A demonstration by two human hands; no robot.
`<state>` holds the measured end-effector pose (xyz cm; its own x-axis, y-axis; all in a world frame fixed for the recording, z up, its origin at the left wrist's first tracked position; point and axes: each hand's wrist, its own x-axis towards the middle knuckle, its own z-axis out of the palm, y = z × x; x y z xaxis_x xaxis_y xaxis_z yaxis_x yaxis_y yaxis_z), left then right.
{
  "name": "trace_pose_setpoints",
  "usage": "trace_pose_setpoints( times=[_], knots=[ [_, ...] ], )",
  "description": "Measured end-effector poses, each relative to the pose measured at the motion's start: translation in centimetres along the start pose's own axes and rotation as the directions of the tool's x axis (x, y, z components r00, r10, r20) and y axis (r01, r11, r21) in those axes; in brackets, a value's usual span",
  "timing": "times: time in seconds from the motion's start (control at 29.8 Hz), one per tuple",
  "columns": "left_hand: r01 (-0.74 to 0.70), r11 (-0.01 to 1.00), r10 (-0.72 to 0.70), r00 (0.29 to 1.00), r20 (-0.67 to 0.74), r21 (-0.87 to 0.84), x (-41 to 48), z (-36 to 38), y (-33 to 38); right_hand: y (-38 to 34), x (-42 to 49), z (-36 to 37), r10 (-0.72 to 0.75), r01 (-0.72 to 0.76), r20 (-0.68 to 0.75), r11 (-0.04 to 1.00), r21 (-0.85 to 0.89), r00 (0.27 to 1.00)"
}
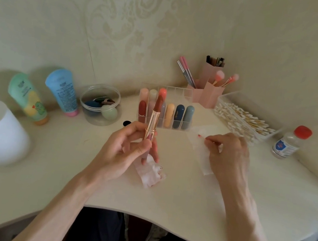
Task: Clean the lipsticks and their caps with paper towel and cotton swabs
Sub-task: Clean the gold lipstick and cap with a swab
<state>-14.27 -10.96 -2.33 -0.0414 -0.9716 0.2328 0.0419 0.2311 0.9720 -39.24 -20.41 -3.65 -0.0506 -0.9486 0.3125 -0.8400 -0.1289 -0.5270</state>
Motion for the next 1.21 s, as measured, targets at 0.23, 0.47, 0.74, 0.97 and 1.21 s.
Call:
trace_pose_setpoints(
  times=[0.23, 0.47, 0.74, 0.97, 1.21],
  knots=[
    [0.077, 0.995, -0.078, 0.997, -0.011, -0.060, 0.7, 1.1, 0.6, -0.8, -0.3, -0.1, 0.015, -0.017, -0.037, 0.999, -0.038, 0.999],
    [0.087, 0.987, -0.096, 0.993, -0.062, -0.133, 1.7, 2.8, 0.5, -4.4, -1.7, -1.2, -0.245, 0.097, 0.151, 0.768, 0.633, 0.958],
    [0.084, 0.986, -0.096, 0.993, -0.076, -0.146, 1.5, 2.7, 0.7, -5.3, -3.0, 0.0, -0.477, 0.071, 0.268, 0.581, 0.811, 0.837],
    [0.008, 0.989, -0.037, 0.981, -0.191, -0.149, 0.9, 0.8, 0.7, -5.0, -3.0, 0.6, -0.468, 0.102, 0.295, 0.654, 0.750, 0.833],
    [-0.036, 0.991, -0.008, 0.945, -0.326, -0.129, 0.2, 0.3, 0.6, -5.5, -3.4, 0.6, -0.506, 0.155, 0.334, 0.703, 0.694, 0.795]
  ],
)
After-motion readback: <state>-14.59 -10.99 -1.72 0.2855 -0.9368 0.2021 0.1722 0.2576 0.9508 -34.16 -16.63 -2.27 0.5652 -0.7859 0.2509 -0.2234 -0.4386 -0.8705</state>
